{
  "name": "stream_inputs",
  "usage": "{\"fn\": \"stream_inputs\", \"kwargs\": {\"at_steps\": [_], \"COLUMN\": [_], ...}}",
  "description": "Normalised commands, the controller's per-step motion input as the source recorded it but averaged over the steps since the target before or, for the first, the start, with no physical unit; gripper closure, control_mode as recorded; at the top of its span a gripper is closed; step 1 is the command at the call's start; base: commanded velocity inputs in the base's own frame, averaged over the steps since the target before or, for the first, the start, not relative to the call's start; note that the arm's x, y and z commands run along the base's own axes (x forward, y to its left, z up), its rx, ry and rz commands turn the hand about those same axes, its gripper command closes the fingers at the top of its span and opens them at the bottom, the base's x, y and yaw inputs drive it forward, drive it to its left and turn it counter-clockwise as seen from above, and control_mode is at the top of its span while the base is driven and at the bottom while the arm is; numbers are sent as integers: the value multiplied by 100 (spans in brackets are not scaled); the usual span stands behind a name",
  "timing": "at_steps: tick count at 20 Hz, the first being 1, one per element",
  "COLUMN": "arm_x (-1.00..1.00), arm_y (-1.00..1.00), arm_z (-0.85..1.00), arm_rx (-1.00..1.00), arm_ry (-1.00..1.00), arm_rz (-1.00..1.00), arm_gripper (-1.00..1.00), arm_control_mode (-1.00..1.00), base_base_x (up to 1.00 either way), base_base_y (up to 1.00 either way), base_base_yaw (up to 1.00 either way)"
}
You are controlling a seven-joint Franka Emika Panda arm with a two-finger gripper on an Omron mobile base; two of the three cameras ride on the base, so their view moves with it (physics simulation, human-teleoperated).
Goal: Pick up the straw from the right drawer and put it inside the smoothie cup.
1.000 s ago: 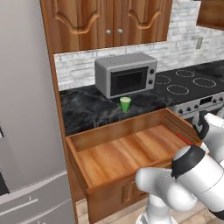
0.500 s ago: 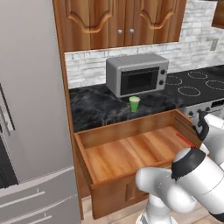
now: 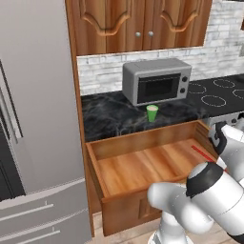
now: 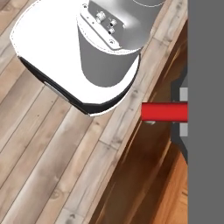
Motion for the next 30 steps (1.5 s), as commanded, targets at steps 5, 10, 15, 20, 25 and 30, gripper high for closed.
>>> {"fn": "stream_inputs", "kwargs": {"at_steps": [5,10,15,20,25,30], "arm_x": [0,0,1,1,17,39], "arm_y": [0,0,-12,-17,-2,0], "arm_z": [0,0,0,15,39,41], "arm_rx": [0,0,0,0,0,0], "arm_ry": [0,0,0,0,1,9], "arm_rz": [0,0,5,0,-1,-6], "arm_gripper": [100,100,100,100,100,100], "arm_control_mode": [100,100,-100,-100,-100,-100], "base_base_x": [4,6,3,0,0,0], "base_base_y": [-22,-24,-8,0,0,0], "base_base_yaw": [12,12,5,0,0,0]}}
